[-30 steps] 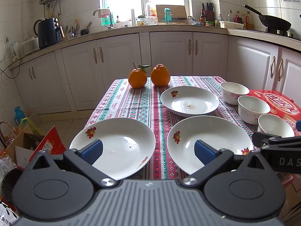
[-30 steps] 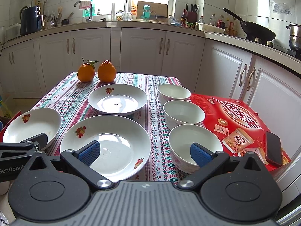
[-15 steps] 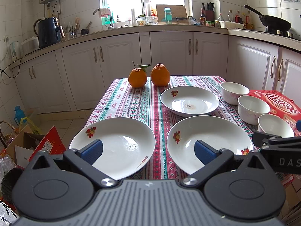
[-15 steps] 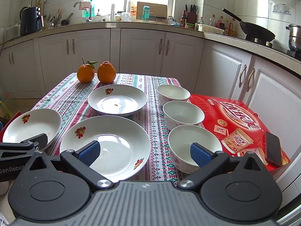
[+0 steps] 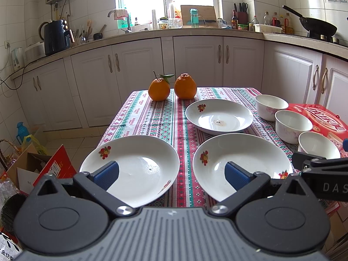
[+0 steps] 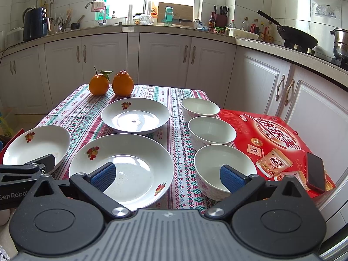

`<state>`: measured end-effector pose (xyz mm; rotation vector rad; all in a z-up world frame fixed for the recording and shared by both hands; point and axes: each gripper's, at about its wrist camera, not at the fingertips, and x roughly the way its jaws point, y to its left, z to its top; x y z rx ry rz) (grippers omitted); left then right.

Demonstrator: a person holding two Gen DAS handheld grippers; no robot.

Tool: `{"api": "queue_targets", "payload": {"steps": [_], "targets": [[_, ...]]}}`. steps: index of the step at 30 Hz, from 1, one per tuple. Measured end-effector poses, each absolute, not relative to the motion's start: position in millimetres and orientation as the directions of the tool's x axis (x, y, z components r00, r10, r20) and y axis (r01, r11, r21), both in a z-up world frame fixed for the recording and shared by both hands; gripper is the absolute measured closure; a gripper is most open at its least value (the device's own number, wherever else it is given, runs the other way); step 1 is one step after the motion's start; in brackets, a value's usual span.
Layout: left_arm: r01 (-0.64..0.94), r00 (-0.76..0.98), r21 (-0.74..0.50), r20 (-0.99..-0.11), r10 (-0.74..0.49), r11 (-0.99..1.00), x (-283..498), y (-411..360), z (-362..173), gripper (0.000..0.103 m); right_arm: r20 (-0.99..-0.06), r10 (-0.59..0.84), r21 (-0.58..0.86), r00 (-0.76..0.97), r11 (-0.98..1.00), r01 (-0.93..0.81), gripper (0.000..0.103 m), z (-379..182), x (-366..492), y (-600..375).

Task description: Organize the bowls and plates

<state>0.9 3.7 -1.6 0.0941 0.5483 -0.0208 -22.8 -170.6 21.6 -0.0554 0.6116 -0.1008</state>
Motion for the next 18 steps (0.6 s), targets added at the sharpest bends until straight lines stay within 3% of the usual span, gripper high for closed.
{"api": "queue_targets", "payload": {"steps": [18], "targets": [[0.068,0.854,0.074,-0.520,-0.020,0.995,5.0,9.6,-0.7,0.001,-0.576,-0.085,-0.086,0.813,0.995,0.043,0.000,25.7,-13.6,-168.8]]}}
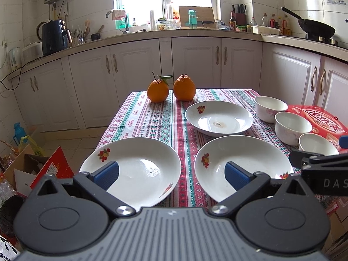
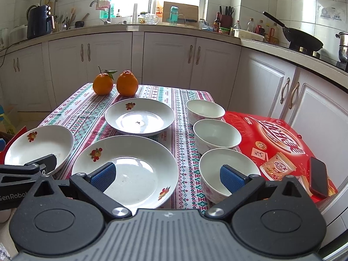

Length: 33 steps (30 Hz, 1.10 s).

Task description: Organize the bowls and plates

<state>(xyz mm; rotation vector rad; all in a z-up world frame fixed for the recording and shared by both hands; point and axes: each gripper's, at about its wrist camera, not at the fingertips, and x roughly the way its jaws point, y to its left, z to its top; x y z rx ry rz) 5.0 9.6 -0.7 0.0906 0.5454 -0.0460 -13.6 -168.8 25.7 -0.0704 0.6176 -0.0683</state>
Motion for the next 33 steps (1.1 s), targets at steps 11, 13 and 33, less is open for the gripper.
{"api": "queue_targets", "payload": {"steps": [11,13,33], "targets": [[0.099,0.857,0.133,-0.514,-0.017,0.986,6.7,65.1,-15.1,0.001,-0.473,0.293,-0.012,0.831,0.941,-0.339,0.000,63.4,32.3,-156.9],[0.109,0.853,0.127,-0.521,-0.027,0.986,4.9,78.5,-23.1,0.001,-0.484,0.360,-0.013,0.798,0.909,-0.418,0.000,65.0,48.2,-145.6],[0.237,0.716,-0.005,-0.674,-0.179,0.971,48.4,128.8,-82.8,0.000,-0.712,0.525,0.128,0.466,0.750,-0.649,0.000,1.3,153.5,-60.7]]}}
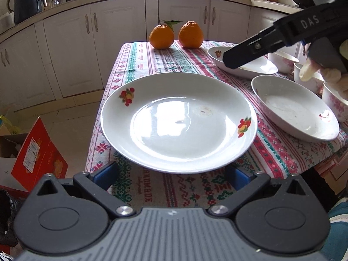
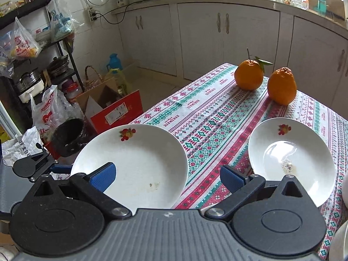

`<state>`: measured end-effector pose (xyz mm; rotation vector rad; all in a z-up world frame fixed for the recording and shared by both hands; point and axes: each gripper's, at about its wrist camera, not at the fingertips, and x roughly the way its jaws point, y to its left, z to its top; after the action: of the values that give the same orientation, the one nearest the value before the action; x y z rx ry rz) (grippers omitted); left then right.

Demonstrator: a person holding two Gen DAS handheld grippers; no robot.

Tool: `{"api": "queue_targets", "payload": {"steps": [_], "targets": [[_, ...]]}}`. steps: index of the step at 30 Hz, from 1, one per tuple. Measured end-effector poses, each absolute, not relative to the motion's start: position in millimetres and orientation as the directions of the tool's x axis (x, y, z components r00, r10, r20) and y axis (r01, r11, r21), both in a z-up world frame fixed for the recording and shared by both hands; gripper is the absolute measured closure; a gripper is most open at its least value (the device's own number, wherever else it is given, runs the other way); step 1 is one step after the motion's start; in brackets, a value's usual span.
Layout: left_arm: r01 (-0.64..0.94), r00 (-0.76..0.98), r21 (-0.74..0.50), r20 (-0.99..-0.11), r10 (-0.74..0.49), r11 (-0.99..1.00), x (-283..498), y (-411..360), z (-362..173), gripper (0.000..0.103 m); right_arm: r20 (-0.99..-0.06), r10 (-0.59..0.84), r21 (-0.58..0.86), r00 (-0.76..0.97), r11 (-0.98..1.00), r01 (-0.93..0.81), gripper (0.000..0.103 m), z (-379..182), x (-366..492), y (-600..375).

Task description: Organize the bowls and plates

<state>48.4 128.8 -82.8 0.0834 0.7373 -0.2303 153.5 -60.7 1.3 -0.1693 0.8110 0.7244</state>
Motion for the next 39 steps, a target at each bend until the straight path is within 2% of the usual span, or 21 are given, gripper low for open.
{"api": "queue_targets", "payload": {"steps": [13,22,26,29,33,39], "targets": [[0.269,0.738,-0.003,-0.642,-0.209,0.963,40.4,134.0,-85.0,0.000,-0.783,0.559,0.234,0.272,0.671,-0.703,0.000,-31.9,208.8,-23.3],[0.333,0.711,0.000,-0.657,-0.251,0.943,48.8,137.2,-81.6,0.000,-0.820,0.536,0.222,0.201,0.621,-0.751,0.000,-47.7,226.8,-0.7],[0.354,0.706,-0.001,-0.655,-0.268,0.935,49.7,138.4,-81.4,0.000,-0.813,0.562,0.280,0.153,0.607,-0.744,0.011,-52.0,235.8,0.2],[0.369,0.704,0.007,-0.654,-0.275,0.929,49.6,137.6,-80.7,0.000,-0.804,0.578,0.297,0.138,0.593,-0.749,0.015,-52.4,238.1,0.3],[0.384,0.696,0.007,-0.659,-0.285,0.923,51.5,138.0,-79.6,0.001,-0.786,0.610,0.349,0.096,0.568,-0.745,0.016,-52.9,239.6,0.3],[0.397,0.691,0.019,-0.665,-0.285,0.918,54.8,137.7,-77.7,0.001,-0.789,0.608,0.351,0.091,0.567,-0.745,0.016,-51.5,239.6,3.0]]}}
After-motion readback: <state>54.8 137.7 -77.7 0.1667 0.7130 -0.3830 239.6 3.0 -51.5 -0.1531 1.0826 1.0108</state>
